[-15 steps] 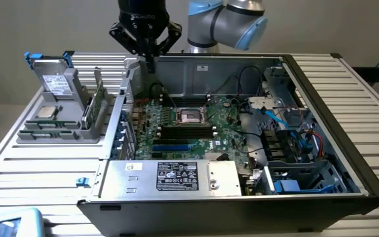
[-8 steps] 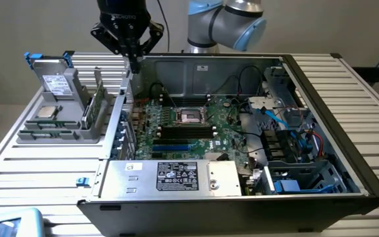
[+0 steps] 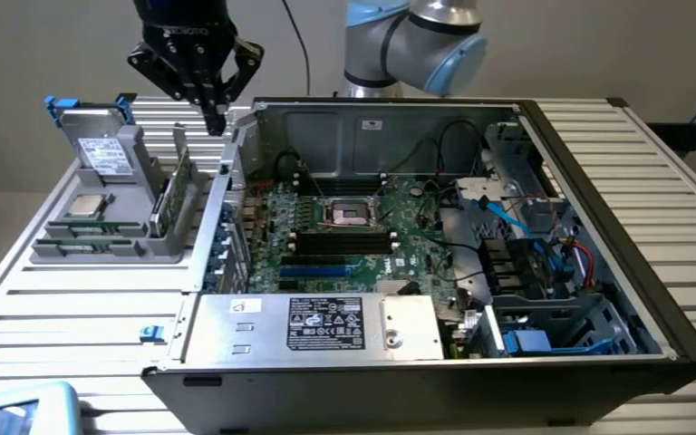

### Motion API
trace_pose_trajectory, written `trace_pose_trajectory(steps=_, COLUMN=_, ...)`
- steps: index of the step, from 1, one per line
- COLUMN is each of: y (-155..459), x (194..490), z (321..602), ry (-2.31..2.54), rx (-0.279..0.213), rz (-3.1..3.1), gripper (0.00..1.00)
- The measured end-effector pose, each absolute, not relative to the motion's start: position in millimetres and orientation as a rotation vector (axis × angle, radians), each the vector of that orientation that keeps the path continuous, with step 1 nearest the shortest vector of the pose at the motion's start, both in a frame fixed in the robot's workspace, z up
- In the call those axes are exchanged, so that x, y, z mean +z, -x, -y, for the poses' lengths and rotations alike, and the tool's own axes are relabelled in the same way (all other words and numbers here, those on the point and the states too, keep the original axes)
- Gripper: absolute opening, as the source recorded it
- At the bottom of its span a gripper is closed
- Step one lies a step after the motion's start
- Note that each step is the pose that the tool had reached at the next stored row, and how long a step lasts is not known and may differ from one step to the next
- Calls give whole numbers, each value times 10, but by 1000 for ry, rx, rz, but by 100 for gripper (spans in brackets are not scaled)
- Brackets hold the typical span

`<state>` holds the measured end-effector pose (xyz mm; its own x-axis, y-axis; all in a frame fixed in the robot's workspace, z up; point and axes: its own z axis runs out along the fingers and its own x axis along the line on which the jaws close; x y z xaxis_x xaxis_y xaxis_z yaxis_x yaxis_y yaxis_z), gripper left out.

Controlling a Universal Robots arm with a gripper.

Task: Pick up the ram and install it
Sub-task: 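Reach for the ram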

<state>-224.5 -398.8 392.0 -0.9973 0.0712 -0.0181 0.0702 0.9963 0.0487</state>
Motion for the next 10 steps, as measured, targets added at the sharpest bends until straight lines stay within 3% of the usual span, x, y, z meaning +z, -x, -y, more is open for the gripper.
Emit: trace_pose_trajectory(steps=10, y=2701, x=3910, z=3986, ry=-110, rx=75, rz=-3119, gripper=11)
